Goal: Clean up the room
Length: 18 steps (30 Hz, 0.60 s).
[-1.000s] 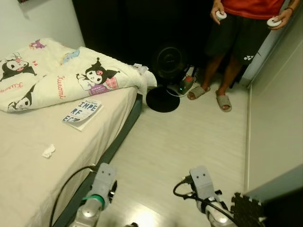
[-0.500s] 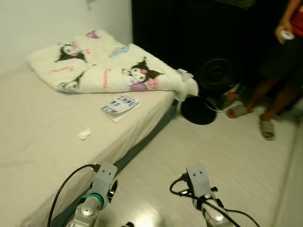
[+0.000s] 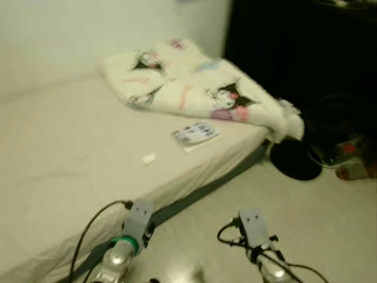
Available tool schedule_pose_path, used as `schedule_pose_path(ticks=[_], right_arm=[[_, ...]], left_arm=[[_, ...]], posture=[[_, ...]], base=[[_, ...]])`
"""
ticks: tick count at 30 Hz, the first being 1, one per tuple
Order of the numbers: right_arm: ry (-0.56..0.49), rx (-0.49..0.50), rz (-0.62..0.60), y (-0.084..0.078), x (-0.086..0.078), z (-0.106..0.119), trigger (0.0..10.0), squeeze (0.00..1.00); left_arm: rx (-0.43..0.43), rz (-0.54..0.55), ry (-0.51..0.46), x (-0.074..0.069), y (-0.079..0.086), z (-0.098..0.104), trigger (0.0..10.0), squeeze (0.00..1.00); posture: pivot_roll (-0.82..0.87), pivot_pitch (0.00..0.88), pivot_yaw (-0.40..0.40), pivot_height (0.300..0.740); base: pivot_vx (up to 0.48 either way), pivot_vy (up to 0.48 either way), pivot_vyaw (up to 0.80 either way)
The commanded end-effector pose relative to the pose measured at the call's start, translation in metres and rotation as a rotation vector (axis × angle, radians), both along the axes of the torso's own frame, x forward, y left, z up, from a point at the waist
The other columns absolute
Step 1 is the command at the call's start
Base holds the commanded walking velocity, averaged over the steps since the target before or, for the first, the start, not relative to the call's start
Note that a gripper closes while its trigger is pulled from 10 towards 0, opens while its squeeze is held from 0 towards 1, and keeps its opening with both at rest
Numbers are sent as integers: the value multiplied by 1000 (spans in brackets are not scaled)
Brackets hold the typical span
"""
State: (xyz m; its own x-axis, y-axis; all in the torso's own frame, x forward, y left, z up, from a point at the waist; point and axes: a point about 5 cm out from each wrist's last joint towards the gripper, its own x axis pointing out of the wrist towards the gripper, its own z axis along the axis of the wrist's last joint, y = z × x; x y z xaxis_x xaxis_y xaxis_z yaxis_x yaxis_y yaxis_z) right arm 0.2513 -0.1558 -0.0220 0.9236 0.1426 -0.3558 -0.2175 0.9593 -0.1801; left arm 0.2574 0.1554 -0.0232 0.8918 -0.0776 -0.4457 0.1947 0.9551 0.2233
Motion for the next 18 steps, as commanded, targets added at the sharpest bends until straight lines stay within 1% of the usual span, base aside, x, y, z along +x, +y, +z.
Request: schedule_pose_path(ticks=[1, 4, 5, 6, 7, 9, 10, 11, 13, 15, 18], right_arm=[[29, 12, -14, -1, -7, -6, 10000, 0], [12, 19, -13, -1, -5, -4, 10000, 0], [-49, 46, -13, 2, 4, 7, 10000, 0], [-76, 59, -13, 4, 8, 12, 10000, 0], [-76, 59, -13, 4, 8, 12, 10000, 0], [-154, 122, -22, 8, 18, 26, 10000, 0], [-154, 122, -22, 8, 18, 26, 10000, 0], [-181, 142, -26, 9, 22, 31, 10000, 0], [-218, 165, -22, 13, 28, 40, 10000, 0], [-237, 170, -14, 17, 32, 45, 10000, 0], [-244, 168, -10, 19, 33, 46, 10000, 0]], left_arm=[[-24, 10, -19, 2, -4, 3, 10000, 0], [-34, 12, -42, 6, -6, 7, 10000, 0], [-61, 11, -108, 16, -12, 20, 10000, 0], [-73, 10, -137, 20, -14, 26, 10000, 0], [-73, 10, -137, 20, -14, 26, 10000, 0], [-102, -7, -216, 28, -22, 41, 10000, 0], [-102, -7, -216, 28, -22, 41, 10000, 0], [-113, -13, -243, 31, -25, 47, 10000, 0], [-131, -30, -293, 36, -33, 58, 10000, 0], [-141, -48, -321, 39, -39, 65, 10000, 0], [-146, -63, -333, 40, -44, 69, 10000, 0]], posture=[[-77, 43, 9, 740], [-77, 43, 9, 740], [-79, 41, 11, 740], [-79, 41, 11, 740], [-79, 41, 11, 740], [-81, 41, 13, 740], [-81, 41, 13, 740], [-81, 41, 13, 740], [-83, 40, 16, 740], [-85, 41, 18, 740], [-85, 41, 18, 740]], base=[[0, 0, 763], [0, 0, 763], [0, 0, 763], [0, 0, 763], [0, 0, 763], [0, 0, 0], [0, 0, 0], [0, 0, 0], [431, 0, 0], [480, 0, 0], [480, 0, 0]])
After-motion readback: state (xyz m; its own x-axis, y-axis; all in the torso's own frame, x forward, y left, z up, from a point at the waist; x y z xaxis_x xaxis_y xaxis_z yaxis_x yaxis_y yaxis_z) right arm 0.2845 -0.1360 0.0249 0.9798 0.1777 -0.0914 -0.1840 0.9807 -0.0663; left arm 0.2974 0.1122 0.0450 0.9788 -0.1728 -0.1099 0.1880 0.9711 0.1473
